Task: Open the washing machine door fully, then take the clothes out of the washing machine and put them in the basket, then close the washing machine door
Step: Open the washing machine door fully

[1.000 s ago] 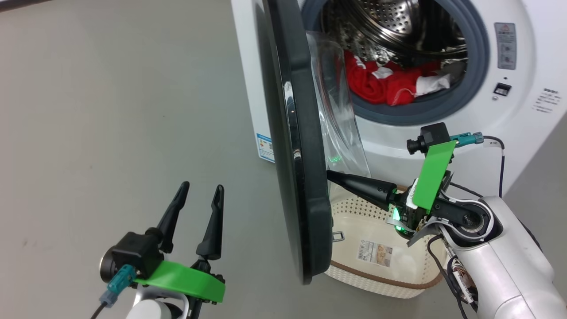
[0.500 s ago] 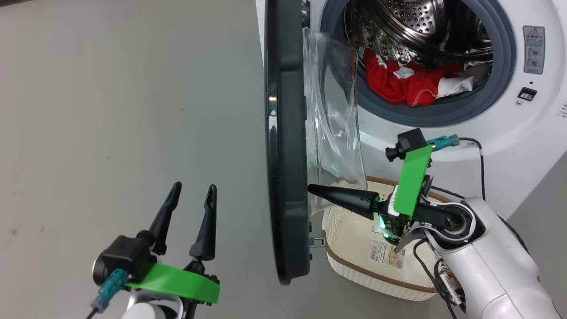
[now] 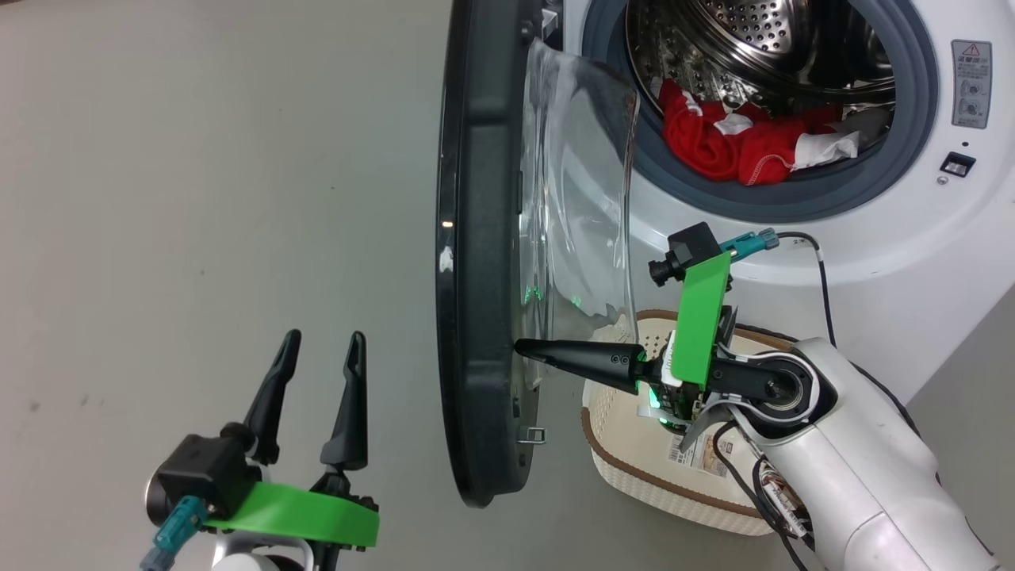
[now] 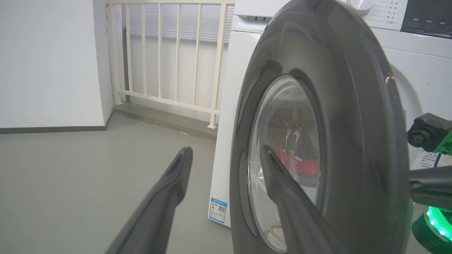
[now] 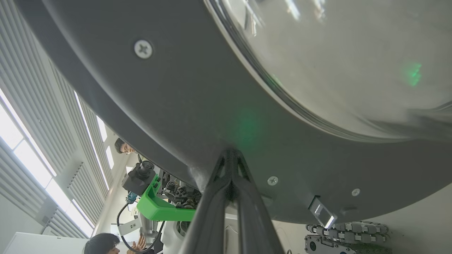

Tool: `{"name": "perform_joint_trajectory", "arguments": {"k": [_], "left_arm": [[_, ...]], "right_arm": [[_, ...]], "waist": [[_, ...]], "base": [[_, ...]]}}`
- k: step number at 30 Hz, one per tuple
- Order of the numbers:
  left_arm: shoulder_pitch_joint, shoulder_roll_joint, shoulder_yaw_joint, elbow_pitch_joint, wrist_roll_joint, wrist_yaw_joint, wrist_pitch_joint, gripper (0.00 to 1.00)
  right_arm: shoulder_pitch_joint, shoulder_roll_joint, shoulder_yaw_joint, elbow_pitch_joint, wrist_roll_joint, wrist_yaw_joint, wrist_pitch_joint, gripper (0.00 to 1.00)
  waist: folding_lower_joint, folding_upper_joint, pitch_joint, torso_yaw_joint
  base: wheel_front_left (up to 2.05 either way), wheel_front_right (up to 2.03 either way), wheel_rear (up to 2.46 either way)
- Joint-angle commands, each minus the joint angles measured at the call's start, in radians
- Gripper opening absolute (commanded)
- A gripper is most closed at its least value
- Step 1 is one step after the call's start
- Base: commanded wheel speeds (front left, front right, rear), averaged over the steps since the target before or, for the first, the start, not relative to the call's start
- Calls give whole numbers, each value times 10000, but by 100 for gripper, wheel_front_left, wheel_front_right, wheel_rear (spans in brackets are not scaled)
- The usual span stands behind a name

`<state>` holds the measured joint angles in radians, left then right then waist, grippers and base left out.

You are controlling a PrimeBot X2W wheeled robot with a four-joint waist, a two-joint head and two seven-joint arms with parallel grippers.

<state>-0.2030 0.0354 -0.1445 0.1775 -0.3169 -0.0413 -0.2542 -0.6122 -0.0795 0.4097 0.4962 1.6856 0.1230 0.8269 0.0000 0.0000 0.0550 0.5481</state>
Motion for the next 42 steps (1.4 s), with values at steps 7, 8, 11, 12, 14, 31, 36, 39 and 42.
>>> {"name": "perform_joint_trajectory", "arguments": {"k": [7,8,11,12,14,31,36,39,42], "left_arm": [[50,148,464,-394,-24,137,-76,100],[45,148,458,-379,-29,133,-76,100],[14,148,427,-308,-32,102,-76,100],[8,148,418,-280,-32,88,-76,100],[3,148,399,-234,-26,65,-76,100],[-60,148,395,-99,86,-109,-76,100],[-80,148,438,-17,172,-196,-76,100],[-65,148,447,24,195,-247,-76,100],[-45,148,452,77,229,-329,-76,100]], "right_arm": [[-465,291,297,-148,84,77,-151,0],[-456,291,276,-142,59,77,-157,0],[-376,291,209,-210,-86,77,-171,0],[-319,284,174,-255,-106,77,-150,0],[-194,223,71,-364,-193,77,-193,0],[1313,-1265,-36,-2638,-3415,77,-3810,100],[1668,-1803,594,-2442,-4913,77,-6672,100],[1764,-1913,785,-1973,-5519,77,-8363,100],[1788,-2005,928,-1560,-5943,77,-9747,100]], "waist": [[0,0,80,-3],[0,0,80,-8],[0,0,58,-26],[0,0,42,-33],[0,0,15,-46],[0,0,-139,-145],[0,0,-211,-177],[0,0,-257,-197],[0,0,-297,-214]], "base": [[0,0,0],[0,0,0],[0,0,0],[0,0,0],[0,0,0],[0,0,0],[0,0,0],[0,0,0],[0,0,0]]}}
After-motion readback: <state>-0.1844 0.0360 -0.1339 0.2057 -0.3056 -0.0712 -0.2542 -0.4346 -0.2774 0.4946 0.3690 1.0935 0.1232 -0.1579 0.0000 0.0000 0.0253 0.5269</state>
